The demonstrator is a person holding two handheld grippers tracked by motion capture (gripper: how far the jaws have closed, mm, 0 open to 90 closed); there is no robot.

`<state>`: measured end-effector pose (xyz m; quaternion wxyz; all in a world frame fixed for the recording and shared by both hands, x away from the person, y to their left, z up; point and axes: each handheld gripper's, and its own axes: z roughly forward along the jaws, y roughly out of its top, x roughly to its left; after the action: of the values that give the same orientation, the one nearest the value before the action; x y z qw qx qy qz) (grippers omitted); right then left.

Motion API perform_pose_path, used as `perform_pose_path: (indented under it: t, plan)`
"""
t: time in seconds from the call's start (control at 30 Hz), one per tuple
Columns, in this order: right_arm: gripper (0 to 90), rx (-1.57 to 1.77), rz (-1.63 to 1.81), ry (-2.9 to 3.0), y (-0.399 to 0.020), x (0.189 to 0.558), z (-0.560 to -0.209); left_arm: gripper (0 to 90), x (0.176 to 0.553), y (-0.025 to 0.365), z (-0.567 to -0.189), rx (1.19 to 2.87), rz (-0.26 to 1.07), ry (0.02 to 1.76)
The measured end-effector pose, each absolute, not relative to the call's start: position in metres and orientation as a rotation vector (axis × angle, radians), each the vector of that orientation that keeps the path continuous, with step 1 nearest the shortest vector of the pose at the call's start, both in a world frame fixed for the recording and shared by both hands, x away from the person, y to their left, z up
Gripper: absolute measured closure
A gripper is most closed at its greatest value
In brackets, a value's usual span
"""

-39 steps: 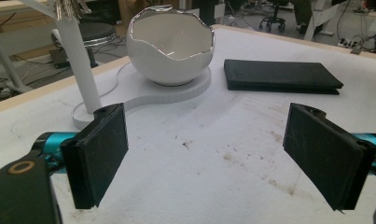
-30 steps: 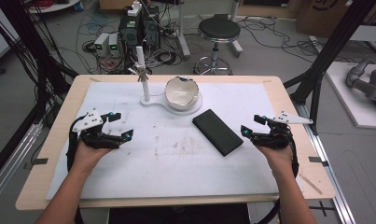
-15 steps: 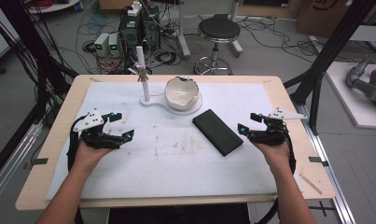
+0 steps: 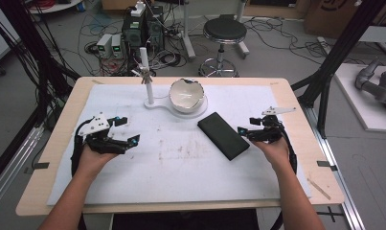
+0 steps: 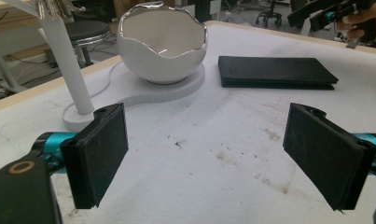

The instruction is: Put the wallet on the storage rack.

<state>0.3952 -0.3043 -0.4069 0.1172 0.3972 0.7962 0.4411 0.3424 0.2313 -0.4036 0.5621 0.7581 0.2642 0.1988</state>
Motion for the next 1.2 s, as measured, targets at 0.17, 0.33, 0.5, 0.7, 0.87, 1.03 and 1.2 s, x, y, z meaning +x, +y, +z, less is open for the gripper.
perform_pose_path:
  t: [0.17, 0.33, 0.5, 0.7, 0.87, 1.03, 1.2]
  plan:
    - [20.0, 1.207, 1.222, 2.41, -0.301, 0.401, -0.426, 13.9, 0.341, 0.231, -0.403, 1.785, 0.466, 0.619]
    - [23.4, 1.243, 1.157, 2.501, -0.304, 0.401, -0.445, 13.9, 0.342, 0.231, -0.404, 1.785, 0.466, 0.62]
    - [28.8, 1.246, 1.206, 2.528, -0.308, 0.399, -0.449, 13.9, 0.342, 0.23, -0.404, 1.791, 0.467, 0.616]
    - [32.6, 1.258, 1.232, 2.532, -0.309, 0.398, -0.451, 13.9, 0.341, 0.229, -0.404, 1.797, 0.465, 0.612]
    - [44.7, 1.283, 1.306, 2.555, -0.311, 0.397, -0.453, 13.9, 0.341, 0.229, -0.404, 1.795, 0.47, 0.613]
    - [50.2, 1.291, 1.311, 2.549, -0.312, 0.397, -0.453, 13.9, 0.341, 0.229, -0.403, 1.799, 0.474, 0.613]
    - [67.4, 1.332, 1.314, 2.529, -0.315, 0.396, -0.45, 13.9, 0.341, 0.228, -0.404, 1.798, 0.474, 0.615]
